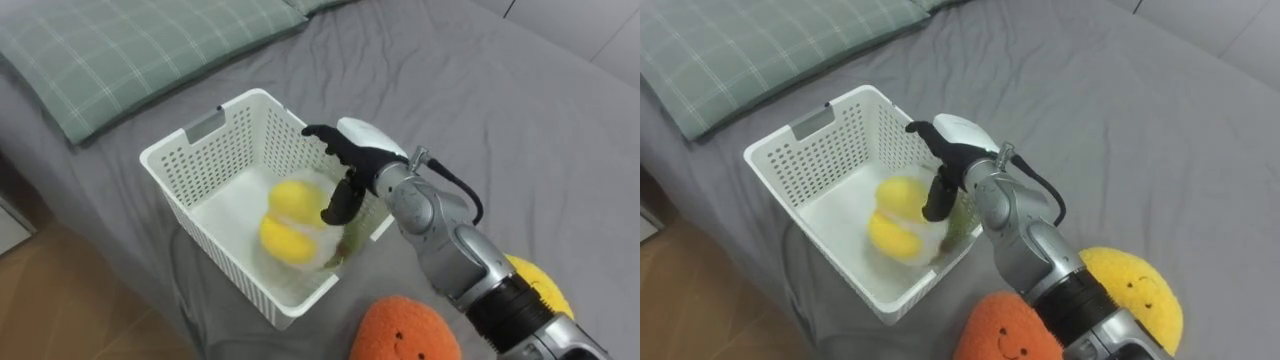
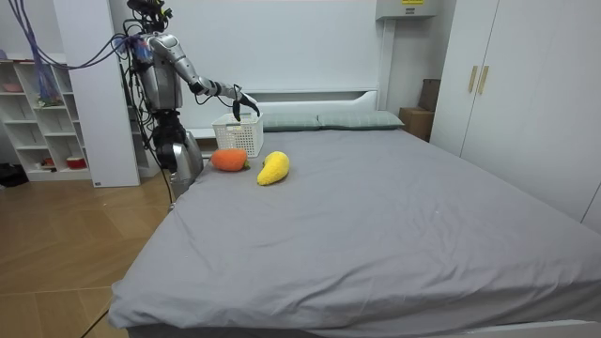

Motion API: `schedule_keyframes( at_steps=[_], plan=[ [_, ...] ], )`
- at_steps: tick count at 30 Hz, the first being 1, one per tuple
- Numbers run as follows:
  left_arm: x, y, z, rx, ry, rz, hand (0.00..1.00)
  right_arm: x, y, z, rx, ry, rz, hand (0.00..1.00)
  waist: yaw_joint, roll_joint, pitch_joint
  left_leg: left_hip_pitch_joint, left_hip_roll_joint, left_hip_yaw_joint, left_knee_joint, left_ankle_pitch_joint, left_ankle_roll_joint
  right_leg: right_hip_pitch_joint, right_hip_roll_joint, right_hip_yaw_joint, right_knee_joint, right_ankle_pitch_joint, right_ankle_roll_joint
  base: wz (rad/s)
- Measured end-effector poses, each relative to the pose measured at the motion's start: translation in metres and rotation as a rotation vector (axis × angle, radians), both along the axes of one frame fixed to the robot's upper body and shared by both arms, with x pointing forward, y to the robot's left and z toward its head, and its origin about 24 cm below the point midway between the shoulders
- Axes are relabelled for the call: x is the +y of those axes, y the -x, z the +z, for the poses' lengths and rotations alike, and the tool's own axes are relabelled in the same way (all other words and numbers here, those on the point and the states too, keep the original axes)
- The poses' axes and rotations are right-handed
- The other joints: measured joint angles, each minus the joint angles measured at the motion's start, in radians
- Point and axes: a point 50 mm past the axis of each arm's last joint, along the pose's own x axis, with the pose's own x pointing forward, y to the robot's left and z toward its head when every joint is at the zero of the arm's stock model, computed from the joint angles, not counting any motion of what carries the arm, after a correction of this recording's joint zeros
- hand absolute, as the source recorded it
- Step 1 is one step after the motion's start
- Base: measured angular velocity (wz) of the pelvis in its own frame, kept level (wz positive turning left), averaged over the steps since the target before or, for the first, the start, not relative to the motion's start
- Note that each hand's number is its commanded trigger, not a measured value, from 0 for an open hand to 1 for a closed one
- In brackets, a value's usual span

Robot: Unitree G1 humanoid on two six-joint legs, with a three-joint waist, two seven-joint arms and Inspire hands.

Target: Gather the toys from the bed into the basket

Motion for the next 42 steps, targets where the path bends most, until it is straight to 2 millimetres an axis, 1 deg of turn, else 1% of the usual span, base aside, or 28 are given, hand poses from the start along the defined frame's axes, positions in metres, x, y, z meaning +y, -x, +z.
schedule_keyframes(
  at_steps=[4, 5, 10, 12, 14, 16, 19, 20, 21, 22, 23, 24, 25, 27, 28, 29, 30, 31, 33, 34, 35, 36, 37, 39, 42],
  plan=[
    [-0.001, 0.000, 0.000, -0.001, 0.001, 0.000, 0.00, 0.000, 0.000, 0.000, 0.001, -0.007, 0.000, 0.00, -0.003, 0.001, 0.0003, 0.001, 0.000, 0.000, 0.000, 0.000, 0.000, 0.001, -0.001, 0.001, 0.000, 0.000, 0.000, 0.00],
    [-0.001, 0.000, 0.000, -0.001, 0.001, 0.002, 0.00, 0.000, 0.000, 0.001, -0.002, -0.012, -0.001, 0.00, -0.007, 0.001, 0.0002, 0.002, 0.000, -0.001, 0.000, 0.000, 0.000, 0.002, -0.005, 0.000, 0.000, 0.000, 0.000, 0.00],
    [-0.002, 0.002, -0.001, 0.002, 0.003, 0.004, 0.00, -0.004, -0.004, 0.008, -0.044, -0.061, -0.023, 0.00, -0.017, 0.002, 0.0010, 0.004, -0.001, -0.001, 0.000, 0.000, 0.001, 0.005, -0.006, 0.005, 0.000, 0.000, 0.000, 0.00],
    [-0.002, 0.004, -0.001, 0.006, 0.000, -0.001, 0.00, -0.004, -0.005, 0.012, -0.062, -0.105, -0.034, 0.00, -0.030, 0.004, 0.0030, 0.003, -0.001, 0.001, 0.000, 0.000, 0.001, 0.005, 0.002, 0.015, 0.000, 0.001, 0.001, 0.00],
    [-0.002, 0.006, -0.002, 0.012, 0.000, -0.003, 0.00, -0.004, -0.005, 0.014, -0.073, -0.138, -0.027, 0.00, -0.038, 0.004, 0.0025, 0.002, -0.001, 0.002, 0.000, 0.000, 0.001, 0.005, 0.002, 0.017, 0.000, 0.001, 0.001, 0.00],
    [-0.003, 0.007, -0.002, 0.010, 0.003, -0.007, 0.00, -0.006, -0.006, 0.017, -0.073, -0.185, -0.039, 0.00, -0.049, 0.007, 0.0043, 0.002, 0.000, 0.003, 0.001, 0.000, 0.001, 0.005, 0.002, 0.019, 0.000, 0.001, 0.001, 0.00],
    [-0.005, 0.012, -0.004, 0.019, 0.015, -0.009, 0.00, -0.015, -0.010, 0.023, -0.085, -0.256, -0.079, 0.00, -0.078, 0.014, 0.0032, 0.005, -0.001, 0.006, 0.006, 0.000, 0.002, 0.006, 0.000, 0.018, 0.001, 0.002, 0.002, -0.02],
    [-0.006, 0.015, -0.004, 0.023, 0.020, 0.002, 0.00, -0.020, -0.012, 0.025, -0.103, -0.274, -0.107, 0.00, -0.090, 0.021, 0.0047, 0.011, 0.000, 0.015, 0.005, 0.001, 0.003, 0.009, -0.002, 0.022, 0.002, 0.003, 0.003, -0.18],
    [-0.007, 0.019, -0.005, 0.029, 0.026, 0.017, 0.00, -0.027, -0.012, 0.025, -0.118, -0.291, -0.137, 0.00, -0.095, 0.027, 0.0018, 0.021, 0.002, 0.025, 0.002, 0.001, 0.006, 0.012, -0.007, 0.035, 0.003, 0.004, 0.004, -0.18],
    [-0.007, 0.023, -0.006, 0.034, 0.027, 0.023, 0.00, -0.032, -0.011, 0.025, -0.127, -0.296, -0.152, 0.00, -0.100, 0.031, 0.0000, 0.022, 0.002, 0.026, -0.001, 0.000, 0.007, 0.013, -0.007, 0.037, 0.004, 0.004, 0.005, -0.19],
    [-0.007, 0.028, -0.006, 0.039, 0.026, 0.029, 0.00, -0.042, -0.010, 0.024, -0.144, -0.305, -0.183, 0.00, -0.113, 0.034, -0.0031, 0.026, 0.002, 0.031, -0.002, -0.001, 0.008, 0.012, -0.007, 0.041, 0.004, 0.004, 0.006, -0.12],
    [-0.006, 0.033, -0.006, 0.043, 0.021, 0.030, 0.00, -0.053, -0.009, 0.023, -0.155, -0.322, -0.215, 0.00, -0.127, 0.034, -0.0049, 0.032, 0.004, 0.040, -0.002, -0.001, 0.009, 0.013, -0.008, 0.047, 0.007, 0.005, 0.006, -0.14],
    [-0.005, 0.035, -0.006, 0.047, 0.018, 0.032, 0.00, -0.058, -0.008, 0.021, -0.153, -0.342, -0.237, 0.00, -0.138, 0.037, -0.0032, 0.037, 0.005, 0.045, -0.002, -0.001, 0.009, 0.014, -0.008, 0.051, 0.008, 0.005, 0.006, -0.21],
    [-0.003, 0.051, -0.006, 0.084, 0.014, 0.045, 0.00, -0.079, -0.003, 0.012, -0.146, -0.389, -0.332, 0.00, -0.181, 0.041, -0.0050, 0.051, 0.008, 0.062, -0.006, -0.002, 0.010, 0.018, -0.008, 0.067, 0.016, 0.005, 0.006, -0.21],
    [-0.003, 0.053, -0.006, 0.088, 0.015, 0.048, 0.00, -0.085, -0.002, 0.009, -0.143, -0.387, -0.354, 0.00, -0.194, 0.043, -0.0047, 0.053, 0.008, 0.066, -0.006, -0.002, 0.011, 0.018, -0.007, 0.070, 0.016, 0.005, 0.006, -0.21],
    [-0.002, 0.057, -0.007, 0.098, 0.020, 0.052, 0.00, -0.099, 0.000, 0.003, -0.133, -0.377, -0.404, 0.00, -0.208, 0.049, -0.0032, 0.055, 0.009, 0.076, -0.006, -0.003, 0.011, 0.015, -0.007, 0.077, 0.018, 0.005, 0.006, -0.25],
    [-0.002, 0.062, -0.007, 0.114, 0.020, 0.049, 0.00, -0.113, 0.005, -0.004, -0.126, -0.367, -0.460, 0.00, -0.221, 0.053, -0.0047, 0.056, 0.012, 0.087, -0.008, -0.004, 0.013, 0.011, -0.007, 0.091, 0.018, 0.007, 0.006, -0.27],
    [-0.002, 0.063, -0.007, 0.120, 0.018, 0.042, 0.00, -0.120, 0.008, -0.007, -0.122, -0.361, -0.483, 0.00, -0.223, 0.057, -0.0051, 0.055, 0.013, 0.092, -0.013, -0.005, 0.014, 0.010, -0.006, 0.098, 0.019, 0.008, 0.006, -0.28],
    [-0.003, 0.070, -0.007, 0.141, 0.018, 0.041, 0.00, -0.137, 0.018, -0.015, -0.109, -0.353, -0.550, 0.00, -0.263, 0.072, -0.0143, 0.062, 0.016, 0.110, -0.017, -0.008, 0.016, 0.009, -0.002, 0.113, 0.020, 0.010, 0.007, -0.23],
    [-0.003, 0.070, -0.007, 0.144, 0.019, 0.041, 0.00, -0.140, 0.019, -0.016, -0.109, -0.355, -0.566, 0.00, -0.270, 0.076, -0.0156, 0.069, 0.018, 0.120, -0.021, -0.009, 0.016, 0.010, 0.000, 0.124, 0.021, 0.010, 0.007, -0.33],
    [-0.004, 0.071, -0.008, 0.147, 0.023, 0.042, 0.00, -0.143, 0.020, -0.017, -0.113, -0.355, -0.582, 0.00, -0.283, 0.085, -0.0197, 0.076, 0.021, 0.134, -0.025, -0.012, 0.016, 0.010, 0.005, 0.140, 0.021, 0.012, 0.007, -0.35],
    [-0.004, 0.072, -0.008, 0.153, 0.023, 0.038, 0.00, -0.146, 0.020, -0.018, -0.115, -0.356, -0.601, 0.00, -0.302, 0.089, -0.0229, 0.082, 0.023, 0.142, -0.030, -0.012, 0.016, 0.011, 0.006, 0.147, 0.021, 0.012, 0.007, -0.29],
    [-0.003, 0.071, -0.007, 0.153, 0.022, 0.037, 0.00, -0.149, 0.021, -0.019, -0.113, -0.360, -0.615, 0.00, -0.309, 0.089, -0.0238, 0.084, 0.024, 0.144, -0.031, -0.012, 0.016, 0.011, 0.007, 0.149, 0.022, 0.012, 0.007, -0.15],
    [-0.003, 0.059, -0.007, 0.125, 0.024, 0.027, 0.00, -0.161, 0.024, -0.029, -0.077, -0.349, -0.668, 0.00, -0.327, 0.085, -0.0262, 0.087, 0.026, 0.150, -0.032, -0.013, 0.015, 0.011, 0.009, 0.154, 0.021, 0.012, 0.006, -0.07],
    [-0.005, 0.045, -0.007, 0.082, 0.038, 0.013, 0.00, -0.168, 0.028, -0.041, -0.032, -0.322, -0.706, 0.00, -0.346, 0.082, -0.0268, 0.087, 0.027, 0.157, -0.034, -0.013, 0.014, 0.005, 0.010, 0.158, 0.022, 0.013, 0.006, -0.08]
  ],
)
